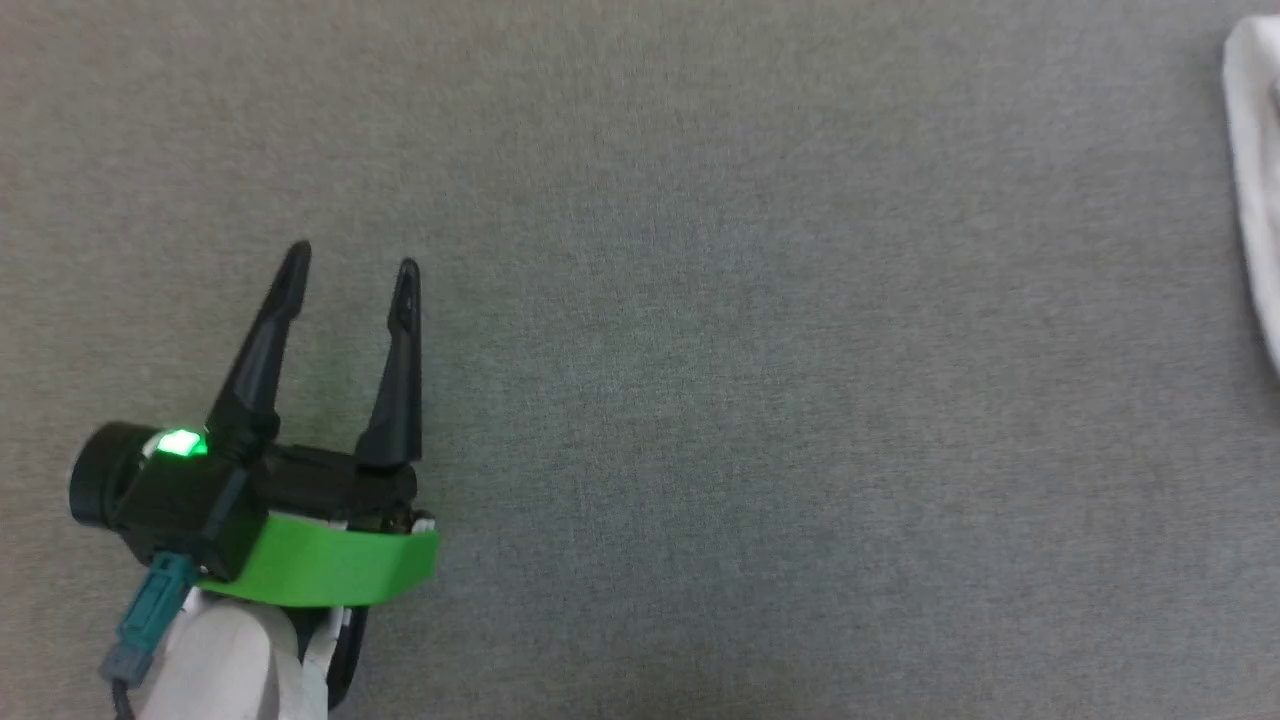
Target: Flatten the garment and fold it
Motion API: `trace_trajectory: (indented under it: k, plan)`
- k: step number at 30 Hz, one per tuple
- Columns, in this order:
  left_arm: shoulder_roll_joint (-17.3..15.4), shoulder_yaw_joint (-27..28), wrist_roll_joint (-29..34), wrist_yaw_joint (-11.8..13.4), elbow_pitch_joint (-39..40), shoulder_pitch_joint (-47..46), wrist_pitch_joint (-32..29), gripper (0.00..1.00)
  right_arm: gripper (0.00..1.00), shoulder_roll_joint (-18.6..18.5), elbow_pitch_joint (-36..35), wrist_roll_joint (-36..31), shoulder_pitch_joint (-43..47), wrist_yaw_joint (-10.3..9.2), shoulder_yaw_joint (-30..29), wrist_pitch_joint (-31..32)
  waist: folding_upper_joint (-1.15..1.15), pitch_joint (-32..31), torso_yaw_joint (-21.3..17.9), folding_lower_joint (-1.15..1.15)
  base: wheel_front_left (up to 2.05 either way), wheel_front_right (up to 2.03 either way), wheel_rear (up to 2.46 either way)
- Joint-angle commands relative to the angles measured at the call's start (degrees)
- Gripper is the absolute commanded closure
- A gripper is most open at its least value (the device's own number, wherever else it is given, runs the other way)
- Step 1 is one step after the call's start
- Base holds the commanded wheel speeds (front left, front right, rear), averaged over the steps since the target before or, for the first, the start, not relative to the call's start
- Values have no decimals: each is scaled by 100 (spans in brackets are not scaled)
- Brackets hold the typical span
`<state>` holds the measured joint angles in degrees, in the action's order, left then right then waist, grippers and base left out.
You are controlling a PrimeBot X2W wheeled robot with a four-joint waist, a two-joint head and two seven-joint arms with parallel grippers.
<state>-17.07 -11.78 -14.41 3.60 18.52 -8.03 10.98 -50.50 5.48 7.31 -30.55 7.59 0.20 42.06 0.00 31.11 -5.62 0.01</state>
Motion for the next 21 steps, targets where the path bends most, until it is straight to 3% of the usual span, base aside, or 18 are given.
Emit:
trace_trajectory:
  k: [1, 9, 10, 13, 21]
  plan:
    - [-62, 35, 99, -1, 54, -159, 58, 0, 100, -37, 73, -87, -141, -10, -77, -77, 0, 579, -26, -1, 0, 0, 0]
    - [-176, 94, 321, 18, 227, -329, 250, 0, 100, 207, 472, -497, -243, -10, -466, -267, 0, 857, -5, -1, 0, 0, 0]
    - [-161, 114, 305, 44, 223, -322, 249, 0, 87, 249, 507, -538, -257, -10, -506, -301, 0, 864, -11, -1, 0, 0, 0]
    - [-108, 155, 193, 90, 196, -312, 198, 0, 0, 366, 650, -686, -307, -10, -571, -490, 0, 851, -34, -1, 0, 0, 0]
    - [12, 195, -91, 99, 77, -239, 203, 0, 0, 599, 1149, -810, -439, -10, -558, -1019, 0, 389, -58, -1, 0, 0, 0]
